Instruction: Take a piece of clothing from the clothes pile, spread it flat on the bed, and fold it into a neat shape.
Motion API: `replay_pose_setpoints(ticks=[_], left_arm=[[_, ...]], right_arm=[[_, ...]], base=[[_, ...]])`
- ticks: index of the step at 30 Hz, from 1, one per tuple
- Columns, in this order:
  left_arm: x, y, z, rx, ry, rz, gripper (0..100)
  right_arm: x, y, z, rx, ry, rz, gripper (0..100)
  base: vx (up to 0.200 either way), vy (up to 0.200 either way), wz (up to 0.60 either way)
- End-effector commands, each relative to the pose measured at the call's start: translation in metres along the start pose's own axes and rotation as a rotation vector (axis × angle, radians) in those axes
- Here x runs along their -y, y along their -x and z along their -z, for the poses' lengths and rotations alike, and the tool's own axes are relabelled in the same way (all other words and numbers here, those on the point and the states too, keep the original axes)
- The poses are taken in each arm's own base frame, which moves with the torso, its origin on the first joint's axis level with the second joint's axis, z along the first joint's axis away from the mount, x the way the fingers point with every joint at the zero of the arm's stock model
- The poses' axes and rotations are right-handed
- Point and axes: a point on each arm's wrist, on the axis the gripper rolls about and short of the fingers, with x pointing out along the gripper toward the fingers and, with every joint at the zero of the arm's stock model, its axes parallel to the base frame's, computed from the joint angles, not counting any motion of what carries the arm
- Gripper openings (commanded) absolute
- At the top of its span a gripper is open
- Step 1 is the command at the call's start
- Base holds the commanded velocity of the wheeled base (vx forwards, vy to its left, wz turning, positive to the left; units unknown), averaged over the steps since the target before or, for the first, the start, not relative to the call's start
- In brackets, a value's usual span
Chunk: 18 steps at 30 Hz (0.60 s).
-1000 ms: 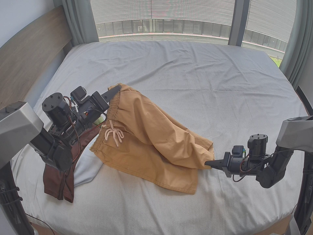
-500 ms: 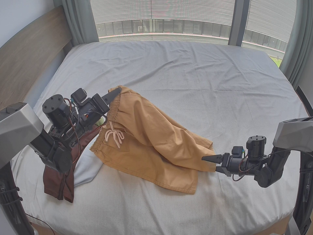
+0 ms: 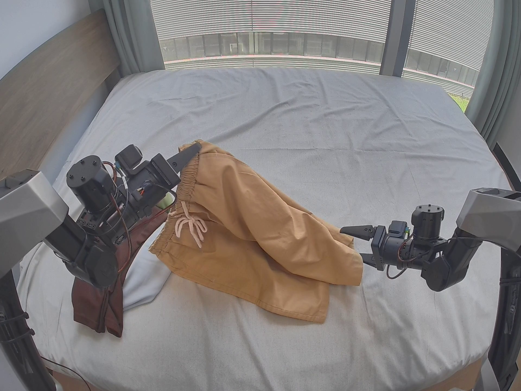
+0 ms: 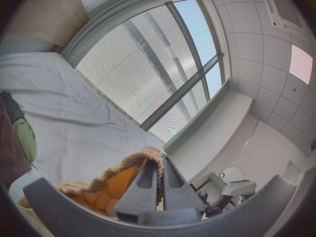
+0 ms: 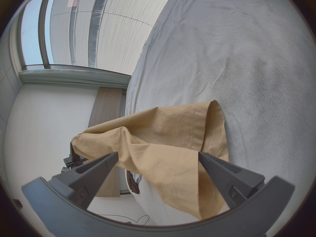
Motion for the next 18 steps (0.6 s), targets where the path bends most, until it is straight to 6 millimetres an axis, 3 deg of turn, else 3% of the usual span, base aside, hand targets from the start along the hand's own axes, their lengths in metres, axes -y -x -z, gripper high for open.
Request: replay_pose_setpoints(ticks=[1,11,18], left_arm=[[0.003,0.001,-0.002,0.004,-0.003,0.005,0],[0.004,0.003,0.0,-0.002,0.001,0.0,0],[0.002,0.005,0.003,-0.017,-0.014,-0.009,0]], right_arm=[[0.002,-0.009,-0.006,-0.011,-0.019,0.013,100],[-0.002,-0.015,0.001,-0.059,-0.047,0.034,100],[-0.026,-0.022,-0.005,-0.049,-0.068,-0.031,100]], base=[[0.0,0.0,0.0],[0.0,0.0,0.0],[0.0,0.0,0.0]])
